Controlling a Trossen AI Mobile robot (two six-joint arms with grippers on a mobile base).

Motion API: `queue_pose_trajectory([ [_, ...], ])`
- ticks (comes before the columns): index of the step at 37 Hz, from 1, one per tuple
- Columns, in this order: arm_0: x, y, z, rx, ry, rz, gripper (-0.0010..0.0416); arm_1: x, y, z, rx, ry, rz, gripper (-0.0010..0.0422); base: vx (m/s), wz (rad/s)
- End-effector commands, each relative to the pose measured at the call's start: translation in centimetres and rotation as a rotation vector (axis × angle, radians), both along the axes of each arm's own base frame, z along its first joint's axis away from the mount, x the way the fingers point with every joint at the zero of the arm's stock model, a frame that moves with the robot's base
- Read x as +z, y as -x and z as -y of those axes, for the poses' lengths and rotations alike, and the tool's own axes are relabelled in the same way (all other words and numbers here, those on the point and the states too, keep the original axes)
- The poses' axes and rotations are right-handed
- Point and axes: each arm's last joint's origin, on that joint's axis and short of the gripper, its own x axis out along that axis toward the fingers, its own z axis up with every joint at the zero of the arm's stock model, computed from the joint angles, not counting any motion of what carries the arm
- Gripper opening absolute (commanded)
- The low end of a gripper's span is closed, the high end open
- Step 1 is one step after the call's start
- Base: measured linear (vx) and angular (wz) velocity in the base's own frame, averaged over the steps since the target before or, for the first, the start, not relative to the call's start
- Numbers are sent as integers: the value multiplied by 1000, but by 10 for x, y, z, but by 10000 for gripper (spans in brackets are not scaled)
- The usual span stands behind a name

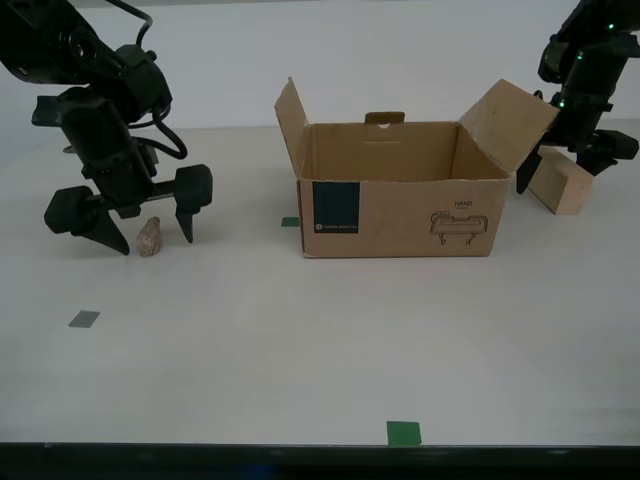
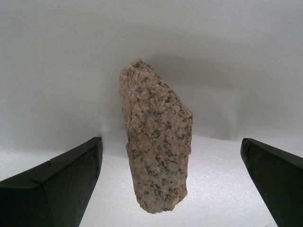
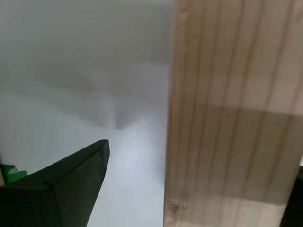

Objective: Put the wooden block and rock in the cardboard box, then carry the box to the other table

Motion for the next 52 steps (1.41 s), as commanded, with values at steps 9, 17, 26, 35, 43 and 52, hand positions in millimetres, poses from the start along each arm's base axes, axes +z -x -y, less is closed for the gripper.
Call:
queue_pose_trajectory([
  [9,0,-2,0,-1,3,25,353,4,-5,2,0,12,5,396,0,0],
  [17,0,-2,0,-1,3,27,353,8,-9,3,1,10,10,396,0,0],
  [26,0,-2,0,-1,3,27,352,9,-10,3,2,6,13,382,0,0],
  [35,0,-3,0,-1,2,28,353,8,-9,2,7,-11,15,325,0,0],
  [43,0,-3,0,-1,2,28,353,8,-9,2,10,-13,7,291,0,0],
  [52,0,-3,0,-1,2,30,353,8,-7,1,25,-33,-10,282,0,0],
])
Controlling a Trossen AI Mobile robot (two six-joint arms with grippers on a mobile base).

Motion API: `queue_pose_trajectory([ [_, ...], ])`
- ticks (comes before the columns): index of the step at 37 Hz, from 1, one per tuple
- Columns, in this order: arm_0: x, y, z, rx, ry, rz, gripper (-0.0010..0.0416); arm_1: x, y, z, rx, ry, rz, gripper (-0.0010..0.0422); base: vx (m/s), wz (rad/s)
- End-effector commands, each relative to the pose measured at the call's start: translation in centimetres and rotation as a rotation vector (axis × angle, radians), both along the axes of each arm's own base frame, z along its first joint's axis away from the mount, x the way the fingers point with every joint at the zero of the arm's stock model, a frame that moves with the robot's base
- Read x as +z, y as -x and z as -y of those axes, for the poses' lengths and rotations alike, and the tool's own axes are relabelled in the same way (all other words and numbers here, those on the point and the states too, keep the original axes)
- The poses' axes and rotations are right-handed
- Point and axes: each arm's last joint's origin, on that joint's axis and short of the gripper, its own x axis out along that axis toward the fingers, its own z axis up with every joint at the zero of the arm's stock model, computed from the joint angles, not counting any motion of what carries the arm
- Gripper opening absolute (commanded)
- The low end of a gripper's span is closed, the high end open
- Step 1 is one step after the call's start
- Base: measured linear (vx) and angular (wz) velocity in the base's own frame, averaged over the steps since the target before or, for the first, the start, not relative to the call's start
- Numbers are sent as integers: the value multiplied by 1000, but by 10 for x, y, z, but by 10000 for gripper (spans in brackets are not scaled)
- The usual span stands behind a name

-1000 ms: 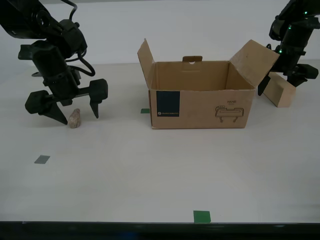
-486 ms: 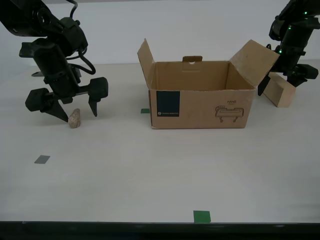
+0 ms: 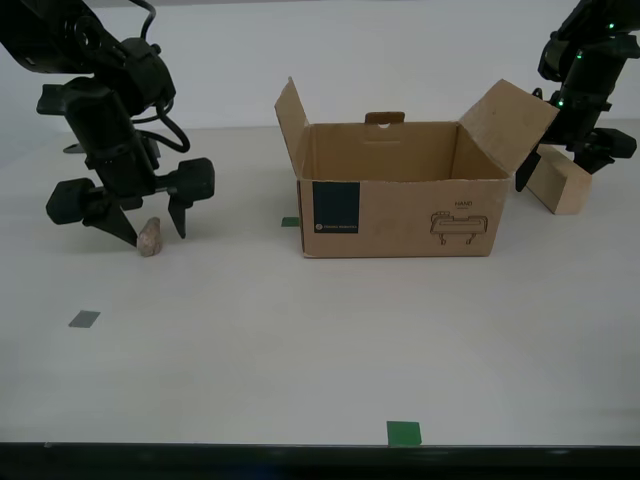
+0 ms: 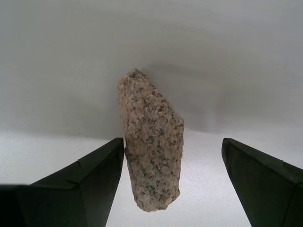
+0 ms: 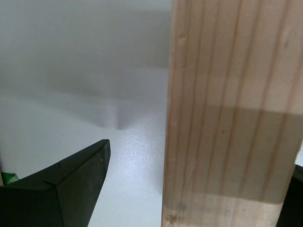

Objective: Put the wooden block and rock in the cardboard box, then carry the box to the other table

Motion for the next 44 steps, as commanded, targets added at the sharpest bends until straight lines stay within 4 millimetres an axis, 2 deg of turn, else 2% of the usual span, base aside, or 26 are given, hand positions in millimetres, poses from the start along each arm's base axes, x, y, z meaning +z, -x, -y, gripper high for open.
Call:
queue_pose_trajectory([
  [1,0,0,0,0,1,3,352,0,0,0,16,-15,-2,281,0,0],
  [19,0,-1,0,-10,1,5,343,-1,2,-2,41,-43,-9,281,0,0],
  [30,0,0,0,-16,0,1,273,-1,1,-2,41,-46,-7,272,0,0],
  [33,0,0,0,-16,-1,-3,241,-1,1,-2,42,-53,-5,247,0,0],
  [36,0,1,0,-16,-1,-10,199,-1,1,-2,42,-53,-2,205,0,0],
  [40,0,1,0,-18,-1,-13,119,-1,1,-2,39,-53,0,121,0,0],
  [44,0,1,0,-19,-1,-16,18,-1,1,-2,24,-57,1,15,0,0],
])
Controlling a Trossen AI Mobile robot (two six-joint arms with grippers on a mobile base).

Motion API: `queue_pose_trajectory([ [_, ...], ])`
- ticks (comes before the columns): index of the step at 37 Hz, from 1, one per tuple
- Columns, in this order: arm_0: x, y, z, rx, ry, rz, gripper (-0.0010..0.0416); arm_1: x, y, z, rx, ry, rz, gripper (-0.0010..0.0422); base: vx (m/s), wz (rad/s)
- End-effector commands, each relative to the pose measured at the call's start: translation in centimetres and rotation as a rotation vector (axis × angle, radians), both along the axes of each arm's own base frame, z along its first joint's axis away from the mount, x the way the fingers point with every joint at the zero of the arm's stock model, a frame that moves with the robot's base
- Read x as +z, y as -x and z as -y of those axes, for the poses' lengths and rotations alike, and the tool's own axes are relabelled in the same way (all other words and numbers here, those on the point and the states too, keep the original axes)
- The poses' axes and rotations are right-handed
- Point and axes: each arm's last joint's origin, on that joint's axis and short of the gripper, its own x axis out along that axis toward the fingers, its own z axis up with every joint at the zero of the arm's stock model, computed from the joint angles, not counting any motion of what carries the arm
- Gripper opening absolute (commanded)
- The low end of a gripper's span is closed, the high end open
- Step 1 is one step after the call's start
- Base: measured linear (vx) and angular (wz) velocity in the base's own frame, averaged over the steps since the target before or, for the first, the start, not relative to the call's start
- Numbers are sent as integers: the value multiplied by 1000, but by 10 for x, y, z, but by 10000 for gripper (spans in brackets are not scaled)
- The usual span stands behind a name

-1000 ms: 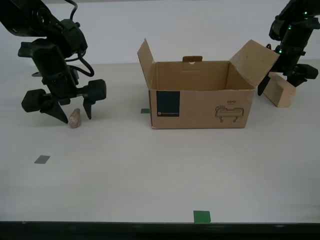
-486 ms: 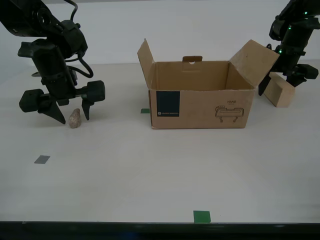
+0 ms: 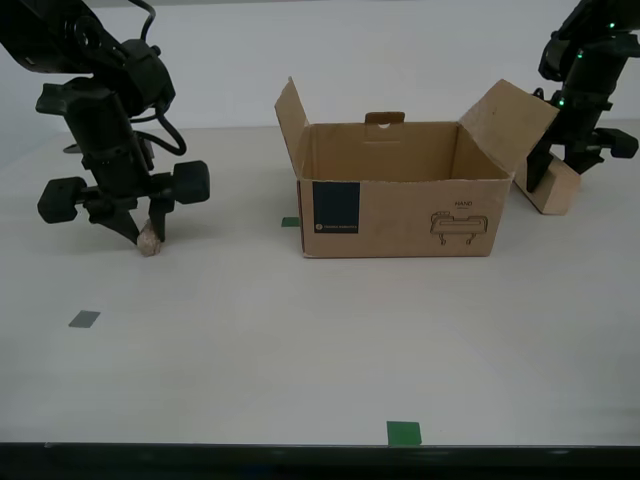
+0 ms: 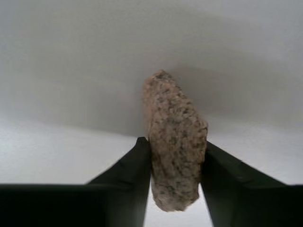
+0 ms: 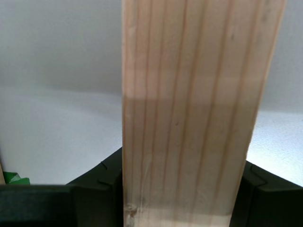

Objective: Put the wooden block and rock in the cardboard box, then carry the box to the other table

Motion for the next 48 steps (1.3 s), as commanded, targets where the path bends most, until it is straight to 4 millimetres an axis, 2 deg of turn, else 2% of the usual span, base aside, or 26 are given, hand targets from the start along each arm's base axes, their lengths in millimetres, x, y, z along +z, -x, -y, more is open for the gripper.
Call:
queue_pose_trajectory([
  [1,0,0,0,-1,1,-4,-8,0,0,0,-22,-6,2,-10,0,0],
  [4,0,1,0,-3,0,-9,7,0,0,0,-20,-14,5,9,0,0],
  [8,0,1,0,-3,0,-16,-3,0,0,0,-17,-26,7,-5,0,0],
  [18,2,2,0,-5,0,-18,-1,2,1,0,-25,-27,5,-1,0,0],
  [30,38,3,0,-11,3,65,-1,21,-1,1,-47,-19,60,-1,0,0],
  [38,65,6,0,-14,5,125,-1,52,-8,2,-91,-33,137,-1,0,0],
  [48,103,16,6,-28,9,188,-1,119,-32,7,-189,-98,239,-1,0,0],
])
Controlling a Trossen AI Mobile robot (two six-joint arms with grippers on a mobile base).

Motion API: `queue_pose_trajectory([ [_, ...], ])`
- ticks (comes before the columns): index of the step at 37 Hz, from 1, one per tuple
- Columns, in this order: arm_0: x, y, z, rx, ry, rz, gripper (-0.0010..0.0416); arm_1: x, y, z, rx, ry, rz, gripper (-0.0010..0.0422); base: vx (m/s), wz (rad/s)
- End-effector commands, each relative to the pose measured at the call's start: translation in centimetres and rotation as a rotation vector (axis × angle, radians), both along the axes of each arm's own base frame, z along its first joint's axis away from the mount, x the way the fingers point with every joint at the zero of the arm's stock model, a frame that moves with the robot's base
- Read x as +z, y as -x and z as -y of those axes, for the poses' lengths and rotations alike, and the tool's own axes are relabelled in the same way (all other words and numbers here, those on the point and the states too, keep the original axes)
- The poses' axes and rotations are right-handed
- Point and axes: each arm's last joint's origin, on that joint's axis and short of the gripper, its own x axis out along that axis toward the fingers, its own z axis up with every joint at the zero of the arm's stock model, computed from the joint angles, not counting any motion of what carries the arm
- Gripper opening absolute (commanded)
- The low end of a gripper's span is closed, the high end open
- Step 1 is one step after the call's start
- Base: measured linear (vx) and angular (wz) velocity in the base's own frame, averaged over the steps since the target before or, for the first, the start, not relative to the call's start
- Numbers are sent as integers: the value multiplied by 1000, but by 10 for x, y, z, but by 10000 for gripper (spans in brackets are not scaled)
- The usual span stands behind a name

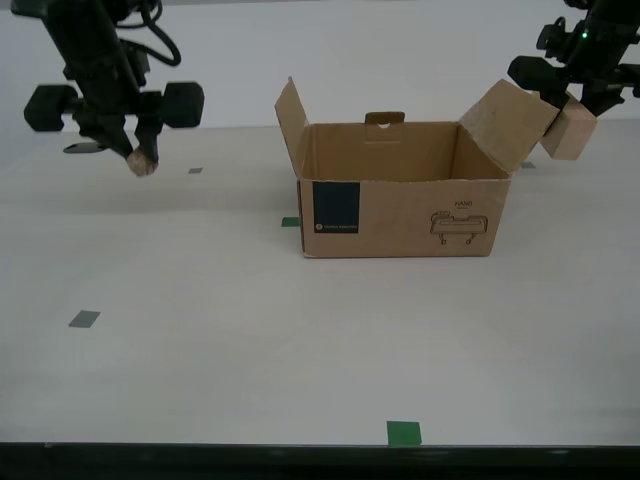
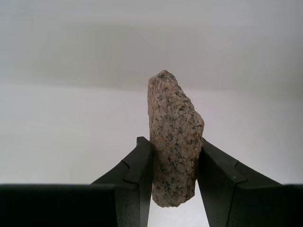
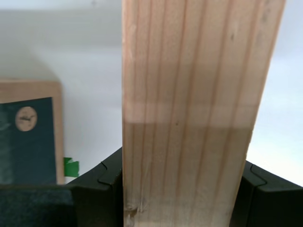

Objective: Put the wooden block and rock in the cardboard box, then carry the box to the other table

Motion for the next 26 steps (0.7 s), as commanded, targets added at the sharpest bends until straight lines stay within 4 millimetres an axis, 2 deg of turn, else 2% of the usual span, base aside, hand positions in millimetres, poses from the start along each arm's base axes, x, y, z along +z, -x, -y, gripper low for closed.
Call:
queue_pose_trajectory([
  [1,16,5,4,-11,3,25,-1,26,-10,3,-47,-15,32,-1,0,0],
  [7,43,14,9,-26,6,82,-1,68,-26,9,-113,27,130,-1,0,0],
  [16,86,31,12,-34,11,180,-1,124,-36,18,-207,67,264,-1,0,0],
  [26,142,62,6,-16,-56,326,-1,164,-33,41,-300,132,372,-1,0,0],
])
